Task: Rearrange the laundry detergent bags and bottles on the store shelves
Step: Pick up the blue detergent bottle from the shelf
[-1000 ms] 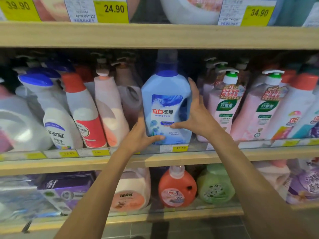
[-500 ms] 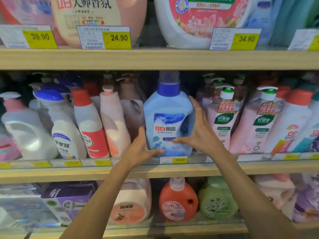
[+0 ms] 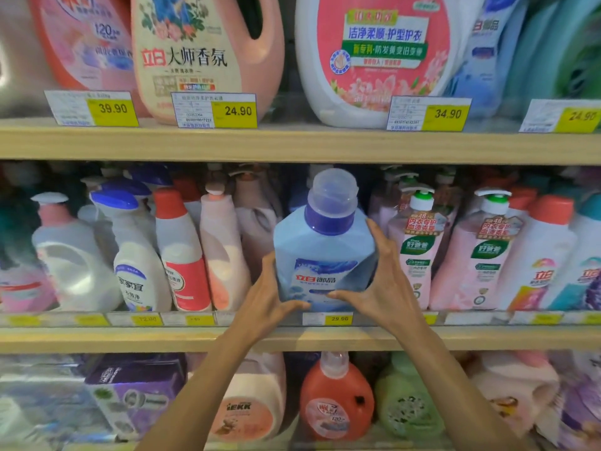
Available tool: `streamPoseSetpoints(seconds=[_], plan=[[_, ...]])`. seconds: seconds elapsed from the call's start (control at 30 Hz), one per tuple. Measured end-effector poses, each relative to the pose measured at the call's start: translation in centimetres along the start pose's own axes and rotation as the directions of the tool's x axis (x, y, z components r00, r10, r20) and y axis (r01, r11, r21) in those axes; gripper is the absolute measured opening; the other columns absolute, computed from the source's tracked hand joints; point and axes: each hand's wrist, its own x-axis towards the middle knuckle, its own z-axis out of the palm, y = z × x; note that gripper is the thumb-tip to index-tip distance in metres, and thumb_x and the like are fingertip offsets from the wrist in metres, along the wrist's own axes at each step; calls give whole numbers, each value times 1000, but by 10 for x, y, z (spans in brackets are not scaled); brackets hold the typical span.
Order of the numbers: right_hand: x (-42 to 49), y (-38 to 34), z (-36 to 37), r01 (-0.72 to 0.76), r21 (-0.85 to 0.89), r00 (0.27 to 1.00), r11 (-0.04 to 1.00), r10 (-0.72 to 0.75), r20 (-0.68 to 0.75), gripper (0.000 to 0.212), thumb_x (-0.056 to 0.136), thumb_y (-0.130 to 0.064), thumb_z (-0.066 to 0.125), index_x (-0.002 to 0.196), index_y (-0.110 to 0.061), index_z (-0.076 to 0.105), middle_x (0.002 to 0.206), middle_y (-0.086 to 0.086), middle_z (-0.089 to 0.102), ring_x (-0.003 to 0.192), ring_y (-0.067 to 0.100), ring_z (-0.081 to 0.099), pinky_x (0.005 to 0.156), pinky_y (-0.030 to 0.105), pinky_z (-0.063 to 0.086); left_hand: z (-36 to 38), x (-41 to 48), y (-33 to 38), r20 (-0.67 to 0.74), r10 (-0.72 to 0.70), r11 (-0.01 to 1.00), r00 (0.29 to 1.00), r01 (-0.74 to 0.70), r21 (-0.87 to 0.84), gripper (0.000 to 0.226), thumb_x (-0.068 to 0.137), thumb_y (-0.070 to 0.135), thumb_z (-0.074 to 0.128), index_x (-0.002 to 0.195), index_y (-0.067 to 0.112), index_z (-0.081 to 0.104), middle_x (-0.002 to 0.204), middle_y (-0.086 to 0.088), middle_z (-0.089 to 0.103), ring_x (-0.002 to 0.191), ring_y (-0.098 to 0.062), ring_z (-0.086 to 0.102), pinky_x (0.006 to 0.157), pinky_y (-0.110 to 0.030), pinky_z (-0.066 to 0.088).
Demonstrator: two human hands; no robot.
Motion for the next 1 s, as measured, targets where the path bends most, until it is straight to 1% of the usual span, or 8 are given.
streamPoseSetpoints(seconds=[0.07,0.2,0.33,0.4,0.47,0.63,0.77,1.0], plan=[[3,-14,-13,24,-29,1000,999,-24,-13,138,53,-38,97,129,-78,-10,152,-1,33,127,10,37,92,47,52,-14,2,13,12,32,999,999,-32,15,84,69,31,90,117,44,22,120,17,58,109,-5,62,89,-29,54],[4,-42,-38,90,-99,996,991,-88,28,139,50,-49,95,134,-73,-14,150,-3,33,122,20,46,82,49,56,-36,-8,37,31,69,996,997,-67,-62,85,67,23,93,123,29,30,111,45,52,104,15,59,90,-27,54],[-8,-63,-50,105,-64,994,992,-102,37,139,48,-53,94,142,-66,-7,150,-21,29,120,2,46,82,42,56,-49,-37,48,14,82,979,997,-78,-186,88,67,27,93,134,30,36,126,26,56,118,-2,61,98,-41,55],[-14,-69,-52,109,34,993,993,-110,34,138,49,-50,95,150,-56,0,149,-40,22,126,-17,39,92,23,50,-54,-52,54,0,92,964,996,-89,-250,88,71,29,90,141,29,36,133,16,57,123,-9,61,99,-46,54],[-21,-74,-52,101,158,994,982,-106,27,133,53,-43,94,154,-46,9,147,-47,19,132,-20,32,99,15,41,-58,-68,61,-24,102,945,994,-105,-311,86,74,32,85,145,27,37,137,12,56,126,-13,59,99,-46,54],[-41,-94,-52,35,319,996,947,-59,66,123,57,-27,94,155,-33,20,150,-34,32,133,-15,38,99,9,43,-66,-109,71,-9,14,882,1000,-16,-471,81,75,32,80,145,28,38,136,8,60,124,-18,62,95,-43,58],[-57,-107,-50,-17,326,992,945,-26,126,121,54,-30,94,153,-36,24,147,-30,39,126,-12,47,93,17,52,-69,-133,66,56,-52,857,997,73,-510,81,74,35,80,143,31,39,134,3,63,122,-23,64,94,-50,57],[-63,-121,-49,-66,271,981,960,13,193,121,56,-37,94,154,-35,22,150,-23,39,131,-1,48,102,38,50,-78,-149,68,123,-166,811,979,206,-548,84,72,33,80,143,28,37,129,3,67,119,-23,66,91,-45,60]])
